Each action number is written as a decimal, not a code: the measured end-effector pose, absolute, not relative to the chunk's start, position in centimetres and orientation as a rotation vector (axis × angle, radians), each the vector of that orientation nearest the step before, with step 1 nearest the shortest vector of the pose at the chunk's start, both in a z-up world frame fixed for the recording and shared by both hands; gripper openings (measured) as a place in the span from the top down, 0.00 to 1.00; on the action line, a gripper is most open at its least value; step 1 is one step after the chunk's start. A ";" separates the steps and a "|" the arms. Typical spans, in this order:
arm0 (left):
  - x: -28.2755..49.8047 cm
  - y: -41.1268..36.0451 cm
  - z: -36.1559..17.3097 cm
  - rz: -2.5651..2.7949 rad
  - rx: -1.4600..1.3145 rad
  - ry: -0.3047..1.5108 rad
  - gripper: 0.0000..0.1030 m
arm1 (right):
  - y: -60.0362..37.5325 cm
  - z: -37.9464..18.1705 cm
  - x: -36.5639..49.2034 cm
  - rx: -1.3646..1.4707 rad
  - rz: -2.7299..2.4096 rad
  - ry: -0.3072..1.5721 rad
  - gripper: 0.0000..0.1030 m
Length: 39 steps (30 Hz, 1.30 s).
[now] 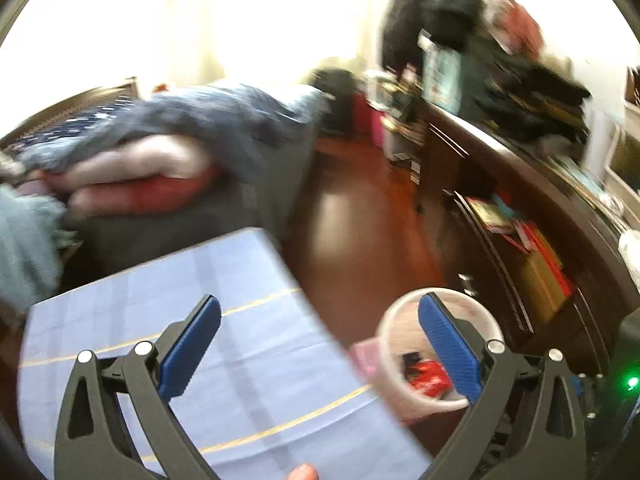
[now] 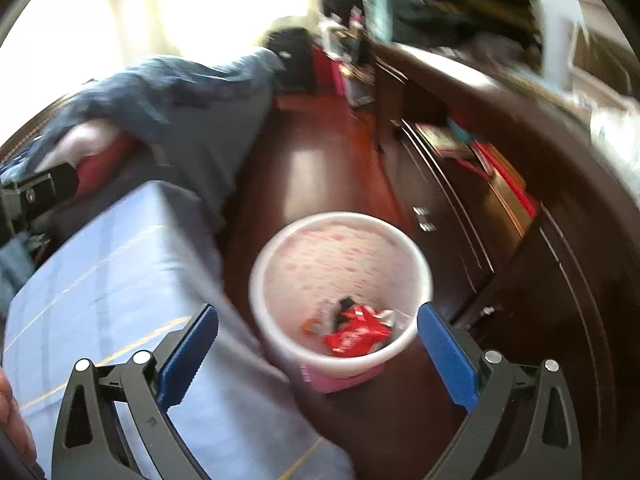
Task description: Collect trash
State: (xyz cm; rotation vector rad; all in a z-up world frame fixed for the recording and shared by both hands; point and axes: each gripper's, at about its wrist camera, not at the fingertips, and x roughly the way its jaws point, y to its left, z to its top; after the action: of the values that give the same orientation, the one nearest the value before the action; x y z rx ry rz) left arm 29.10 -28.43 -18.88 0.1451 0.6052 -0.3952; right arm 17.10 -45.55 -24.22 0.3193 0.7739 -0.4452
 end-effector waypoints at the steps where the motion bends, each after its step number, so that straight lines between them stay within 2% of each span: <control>1: 28.2 -26.4 -18.1 -0.362 0.130 0.589 0.04 | -44.0 -23.2 16.6 0.292 -0.422 0.757 0.04; 9: 20.3 -11.9 -11.6 -0.167 -0.028 0.515 0.04 | -33.3 -15.3 12.4 0.139 -0.221 0.602 0.04; 16: 11.6 -4.7 -5.9 -0.022 -0.023 0.353 0.03 | -24.9 -8.4 8.0 0.043 -0.013 0.432 0.04; 27: 2.3 1.2 -1.0 0.077 -0.029 0.216 0.03 | -18.8 -2.0 2.3 -0.029 0.025 0.263 0.04; 39: -1.0 2.2 -0.3 0.087 -0.041 0.172 0.03 | -17.2 -0.9 -1.0 -0.053 -0.032 0.203 0.04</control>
State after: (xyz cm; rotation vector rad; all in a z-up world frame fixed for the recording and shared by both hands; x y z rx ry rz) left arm -1.03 2.21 -0.31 -0.0413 0.1717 0.0870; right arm -1.03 -17.20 -0.94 -0.0529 0.2030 -0.0318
